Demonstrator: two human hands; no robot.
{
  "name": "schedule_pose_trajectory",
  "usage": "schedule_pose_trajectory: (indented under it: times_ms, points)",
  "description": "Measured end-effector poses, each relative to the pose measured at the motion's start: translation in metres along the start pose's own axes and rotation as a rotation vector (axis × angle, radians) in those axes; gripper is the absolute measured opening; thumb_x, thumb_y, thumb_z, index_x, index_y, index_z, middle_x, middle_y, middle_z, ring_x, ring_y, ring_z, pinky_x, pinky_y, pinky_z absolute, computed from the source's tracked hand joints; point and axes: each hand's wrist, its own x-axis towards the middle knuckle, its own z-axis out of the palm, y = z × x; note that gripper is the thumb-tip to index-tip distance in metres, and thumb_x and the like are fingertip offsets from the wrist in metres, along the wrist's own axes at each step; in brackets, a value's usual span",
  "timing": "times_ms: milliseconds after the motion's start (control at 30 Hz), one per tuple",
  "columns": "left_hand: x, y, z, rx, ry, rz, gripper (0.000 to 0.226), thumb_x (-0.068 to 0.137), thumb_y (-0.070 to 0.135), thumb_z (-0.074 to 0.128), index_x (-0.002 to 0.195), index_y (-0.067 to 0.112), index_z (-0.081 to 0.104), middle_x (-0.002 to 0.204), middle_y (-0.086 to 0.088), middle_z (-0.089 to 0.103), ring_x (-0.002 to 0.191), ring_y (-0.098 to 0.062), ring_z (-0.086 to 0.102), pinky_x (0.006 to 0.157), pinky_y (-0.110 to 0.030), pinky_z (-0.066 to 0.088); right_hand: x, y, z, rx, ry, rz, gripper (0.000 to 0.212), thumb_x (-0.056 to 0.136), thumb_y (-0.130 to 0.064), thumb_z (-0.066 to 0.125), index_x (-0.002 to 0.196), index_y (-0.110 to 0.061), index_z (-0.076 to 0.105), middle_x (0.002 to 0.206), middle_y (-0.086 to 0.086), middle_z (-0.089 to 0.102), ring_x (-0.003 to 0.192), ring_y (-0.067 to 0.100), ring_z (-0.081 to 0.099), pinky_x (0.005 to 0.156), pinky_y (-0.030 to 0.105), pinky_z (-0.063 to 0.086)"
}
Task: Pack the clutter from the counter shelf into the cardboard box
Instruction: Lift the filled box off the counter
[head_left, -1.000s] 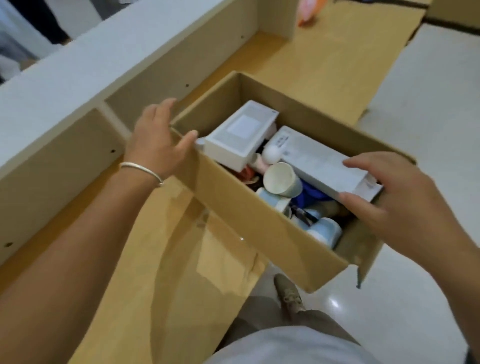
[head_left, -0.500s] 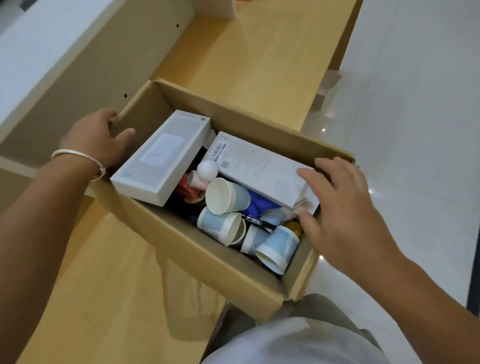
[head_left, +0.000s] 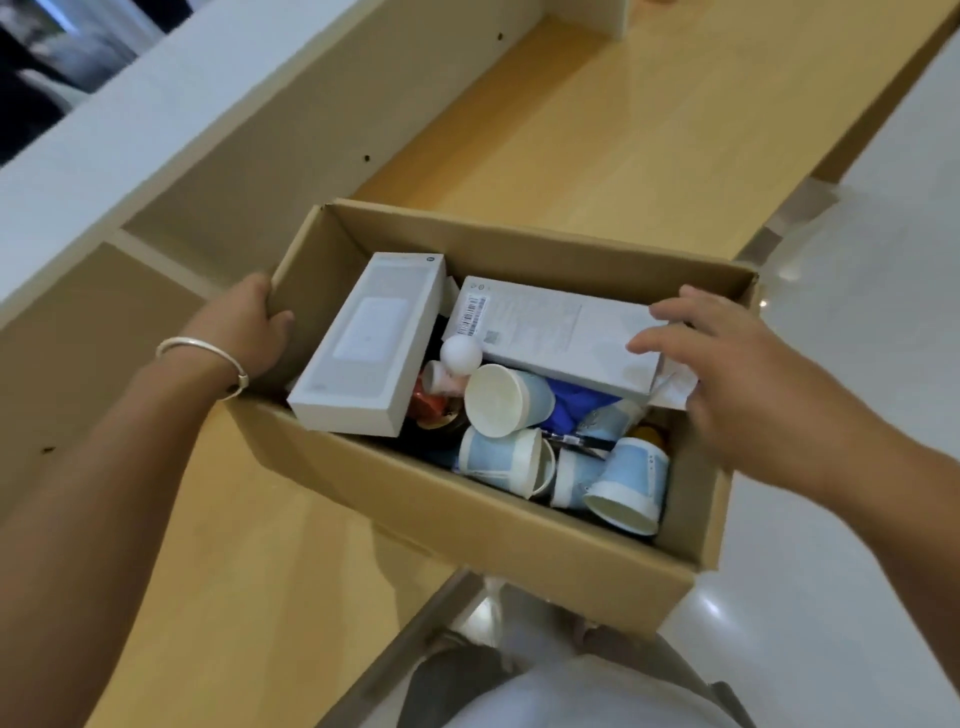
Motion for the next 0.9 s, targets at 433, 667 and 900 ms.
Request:
schedule_pose_trajectory:
  times_ms: [433, 667, 900]
  points:
    - [-0.104, -0.023, 0.027, -0.075, 0.062, -0.336, 0.017, 0.096, 0.024, 0.047, 0.088, 0.013, 0.036, 0.069, -0.007, 0.049, 0.058, -0.023, 0.048, 0.046, -0.03, 0.027, 0.125, 0.019, -0.031, -0.2, -0.222, -0.411, 0.053, 0.08, 0.005, 0.061, 0.123, -0.026, 0.059, 0.142, -0.003, 0.042, 0.142, 0.014, 0.021, 0.109, 0.04, 0.032]
    - [-0.152, 0.007, 0.034, -0.138, 0.054, -0.575, 0.01, 0.095, 0.021, 0.048, 0.098, 0.011, 0.045, 0.072, -0.005, 0.052, 0.06, -0.019, 0.05, 0.047, -0.03, 0.029, 0.176, 0.013, -0.039, -0.288, -0.275, -0.577, 0.056, 0.078, 0.006, 0.058, 0.125, -0.024, 0.058, 0.141, 0.0, 0.041, 0.135, 0.018, 0.03, 0.105, 0.032, 0.032]
    - [-0.183, 0.07, 0.041, -0.227, 0.037, -0.85, 0.014, 0.095, 0.019, 0.051, 0.101, 0.008, 0.045, 0.095, -0.024, 0.062, 0.079, -0.038, 0.056, 0.067, -0.042, 0.043, 0.204, 0.03, -0.052, -0.241, -0.145, -0.645, 0.08, 0.074, -0.001, 0.067, 0.141, -0.029, 0.034, 0.153, 0.005, 0.021, 0.141, 0.023, 0.017, 0.093, 0.038, 0.045]
